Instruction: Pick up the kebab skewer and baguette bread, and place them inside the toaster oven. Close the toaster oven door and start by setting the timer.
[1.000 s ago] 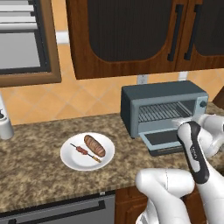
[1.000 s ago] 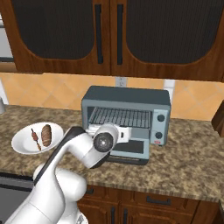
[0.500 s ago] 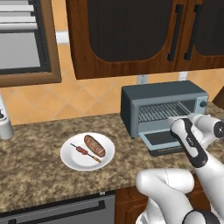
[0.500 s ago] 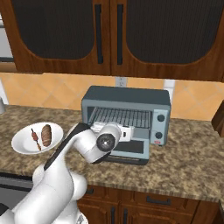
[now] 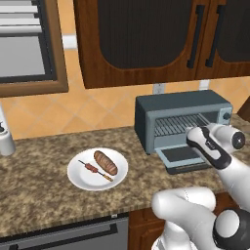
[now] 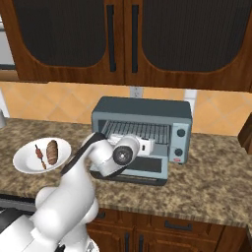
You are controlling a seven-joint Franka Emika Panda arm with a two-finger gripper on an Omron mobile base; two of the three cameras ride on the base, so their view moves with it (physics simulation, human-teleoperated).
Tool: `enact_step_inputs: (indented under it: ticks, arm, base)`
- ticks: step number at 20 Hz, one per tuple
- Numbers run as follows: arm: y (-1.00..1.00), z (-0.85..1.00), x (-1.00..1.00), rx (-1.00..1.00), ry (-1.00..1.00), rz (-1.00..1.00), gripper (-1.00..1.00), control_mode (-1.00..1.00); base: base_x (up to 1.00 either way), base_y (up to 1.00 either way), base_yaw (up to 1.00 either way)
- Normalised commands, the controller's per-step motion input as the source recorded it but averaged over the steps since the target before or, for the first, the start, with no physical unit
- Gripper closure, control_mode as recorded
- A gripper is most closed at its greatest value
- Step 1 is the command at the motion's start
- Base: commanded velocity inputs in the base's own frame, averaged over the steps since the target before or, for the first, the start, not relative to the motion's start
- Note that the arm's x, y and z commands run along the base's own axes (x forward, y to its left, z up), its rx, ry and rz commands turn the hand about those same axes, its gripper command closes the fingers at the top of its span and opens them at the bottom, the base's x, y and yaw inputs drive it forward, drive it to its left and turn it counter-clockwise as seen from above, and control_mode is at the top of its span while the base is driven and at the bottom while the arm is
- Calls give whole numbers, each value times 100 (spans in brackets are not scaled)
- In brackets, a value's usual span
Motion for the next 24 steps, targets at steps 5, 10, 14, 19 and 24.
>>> enact_step_inputs:
  ticks: [5, 10, 14, 19, 24]
  arm:
    - [0, -27, 4, 0, 2, 0, -100, -100]
    - [0, -7, 20, 0, -1, 0, -100, -100]
    - [5, -1, 37, 0, 0, 0, -100, -100]
    - [2, -7, 16, 0, 0, 0, -100, -100]
    - [0, -35, 4, 0, 0, 0, -100, -100]
  base:
    - [0, 0, 0]
    - [0, 0, 0]
    - [0, 0, 0]
    - [0, 0, 0]
    - [0, 0, 0]
